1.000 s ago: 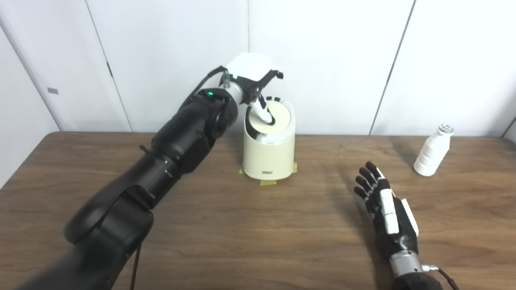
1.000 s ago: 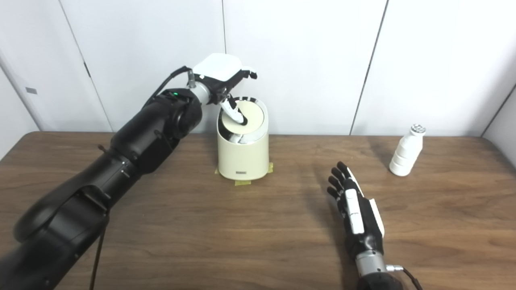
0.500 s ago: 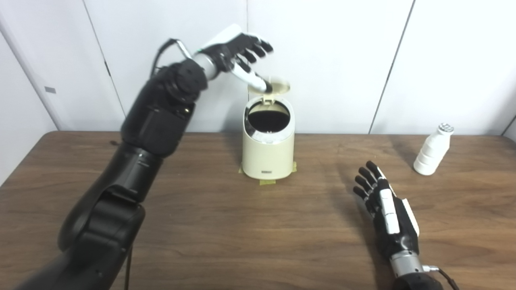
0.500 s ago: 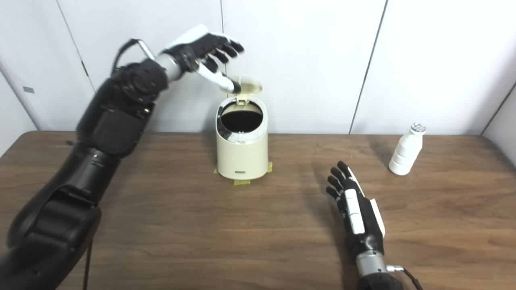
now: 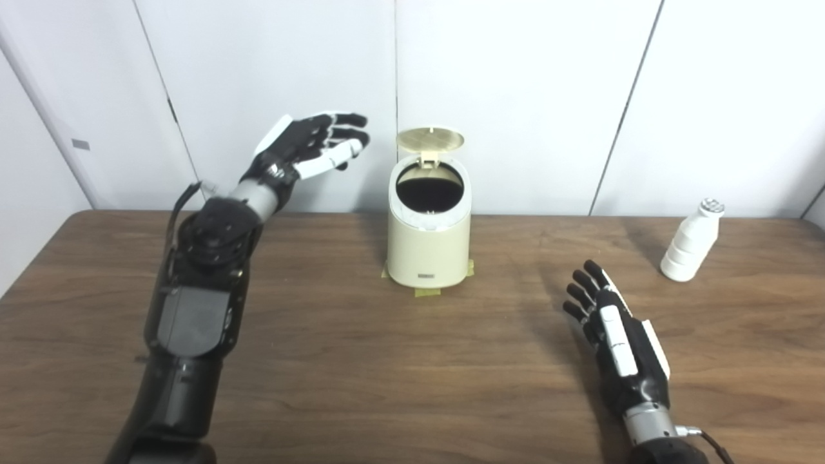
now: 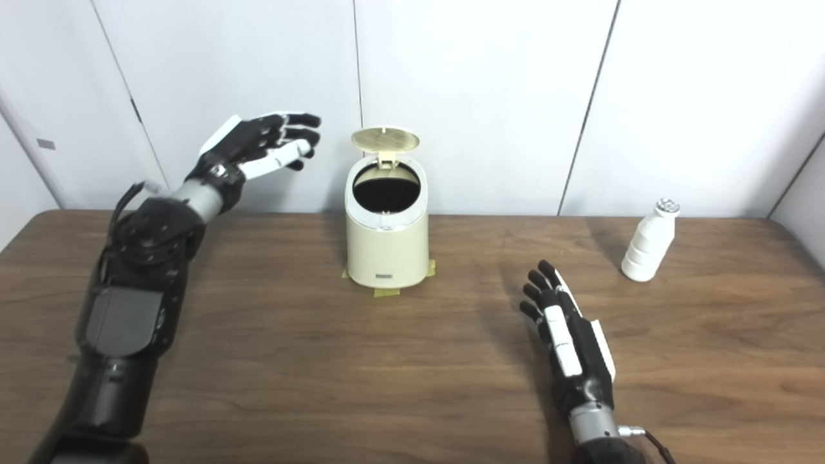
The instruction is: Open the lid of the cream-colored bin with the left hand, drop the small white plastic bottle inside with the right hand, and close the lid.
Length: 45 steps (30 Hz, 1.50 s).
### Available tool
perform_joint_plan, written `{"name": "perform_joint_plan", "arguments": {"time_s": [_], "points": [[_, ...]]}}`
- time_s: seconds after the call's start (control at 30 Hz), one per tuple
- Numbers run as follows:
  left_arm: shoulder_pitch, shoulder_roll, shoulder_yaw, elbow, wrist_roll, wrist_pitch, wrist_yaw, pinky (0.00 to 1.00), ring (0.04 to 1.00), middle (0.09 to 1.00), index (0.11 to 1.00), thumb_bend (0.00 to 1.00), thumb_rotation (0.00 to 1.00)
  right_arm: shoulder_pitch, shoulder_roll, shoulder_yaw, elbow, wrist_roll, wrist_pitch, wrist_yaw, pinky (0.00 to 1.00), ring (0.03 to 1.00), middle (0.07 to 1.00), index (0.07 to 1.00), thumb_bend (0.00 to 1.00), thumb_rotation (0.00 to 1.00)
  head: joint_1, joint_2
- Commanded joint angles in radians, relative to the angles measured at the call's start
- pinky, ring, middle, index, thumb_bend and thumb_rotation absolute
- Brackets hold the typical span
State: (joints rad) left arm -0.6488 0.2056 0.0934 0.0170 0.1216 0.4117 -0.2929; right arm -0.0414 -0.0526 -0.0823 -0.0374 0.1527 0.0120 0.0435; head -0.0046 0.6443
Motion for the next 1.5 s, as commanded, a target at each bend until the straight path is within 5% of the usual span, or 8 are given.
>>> {"name": "perform_joint_plan", "arguments": {"time_s": [0.0,0.1,0.37,0.7,0.83,1.03,1.23,1.47], "points": [[0.021,-0.013,0.015,-0.078,-0.039,0.006,0.032,0.77,0.819,0.854,0.894,0.42,0.59,-0.005,-0.006,-0.006,-0.025,0.005,-0.008,0.002,0.87,0.905,0.914,0.931,0.55,0.77,0.0,0.0],[0.11,-0.026,0.032,-0.132,-0.062,-0.007,0.063,0.83,0.881,0.935,0.986,0.43,0.65,-0.006,-0.01,-0.005,-0.031,-0.003,-0.008,0.002,0.88,0.907,0.923,0.942,0.55,0.76,-0.005,-0.002],[0.296,-0.063,0.058,-0.201,-0.123,-0.064,0.126,0.9,0.933,0.982,1.0,0.53,0.75,-0.016,-0.007,-0.017,-0.042,-0.011,-0.017,-0.014,0.89,0.915,0.93,0.934,0.57,0.74,-0.011,-0.003],[0.391,-0.07,0.045,-0.201,-0.146,-0.115,0.178,0.91,0.957,0.997,1.0,0.5,0.74,-0.036,-0.048,-0.053,-0.058,-0.077,-0.035,-0.06,0.79,0.915,0.944,0.908,0.72,0.38,-0.098,0.0],[0.409,-0.061,0.059,-0.187,-0.19,-0.119,0.166,0.93,0.972,1.0,1.0,0.52,0.7,-0.034,-0.084,-0.071,-0.033,-0.146,-0.081,-0.093,0.89,0.916,0.929,0.897,0.73,0.23,-0.173,0.0],[0.411,-0.036,0.077,-0.16,-0.225,-0.128,0.164,0.92,0.955,0.997,1.0,0.55,0.62,-0.02,-0.059,-0.091,-0.162,-0.223,-0.019,-0.17,0.69,0.856,0.889,0.848,0.73,0.09,-0.286,-0.011],[0.408,-0.022,0.083,-0.142,-0.237,-0.132,0.17,0.94,0.964,1.0,1.0,0.54,0.61,-0.017,-0.057,-0.124,-0.213,-0.266,0.029,-0.206,0.68,0.825,0.889,0.869,0.78,0.13,-0.378,-0.033],[0.409,0.008,0.074,-0.156,-0.229,-0.101,0.167,0.95,0.966,1.0,1.0,0.5,0.64,-0.026,-0.109,-0.14,-0.264,-0.336,0.139,-0.199,0.78,0.886,0.929,0.927,0.85,0.15,-0.432,-0.044]]}}
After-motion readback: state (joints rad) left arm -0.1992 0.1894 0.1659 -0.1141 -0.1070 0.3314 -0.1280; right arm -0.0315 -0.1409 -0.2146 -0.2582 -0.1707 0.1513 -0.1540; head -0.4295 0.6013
